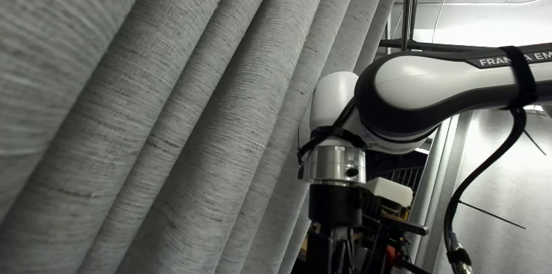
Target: Move the curtains to the left
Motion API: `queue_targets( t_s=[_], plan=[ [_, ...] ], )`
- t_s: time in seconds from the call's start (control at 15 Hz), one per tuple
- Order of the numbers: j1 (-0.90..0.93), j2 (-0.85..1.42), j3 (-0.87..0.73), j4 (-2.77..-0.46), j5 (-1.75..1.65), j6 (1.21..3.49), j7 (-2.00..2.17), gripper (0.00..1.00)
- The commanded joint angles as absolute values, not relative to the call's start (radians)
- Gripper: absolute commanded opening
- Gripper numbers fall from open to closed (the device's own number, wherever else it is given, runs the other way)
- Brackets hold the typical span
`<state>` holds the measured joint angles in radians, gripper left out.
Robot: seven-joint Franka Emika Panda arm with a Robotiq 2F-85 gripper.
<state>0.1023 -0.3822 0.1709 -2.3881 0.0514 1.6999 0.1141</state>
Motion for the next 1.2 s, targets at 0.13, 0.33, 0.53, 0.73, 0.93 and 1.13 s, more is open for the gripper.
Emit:
queue_targets(
  t_s=[0.13,0.33,0.53,0.73,0.93,1.13],
  plan=[
    [0.111,-0.381,0.163,-2.386,0.049,1.697,0.117,1.00],
    [0.098,-0.391,0.176,-2.401,0.032,1.748,0.187,1.00],
    [0.089,-0.396,0.182,-2.410,0.054,1.807,0.312,1.00],
    [0.052,-0.502,0.125,-2.489,0.053,1.822,0.359,1.00],
    [0.022,-0.545,0.076,-2.523,0.044,1.803,0.307,1.00],
    [0.012,-0.500,0.071,-2.494,0.049,1.803,0.293,1.00]
  ],
)
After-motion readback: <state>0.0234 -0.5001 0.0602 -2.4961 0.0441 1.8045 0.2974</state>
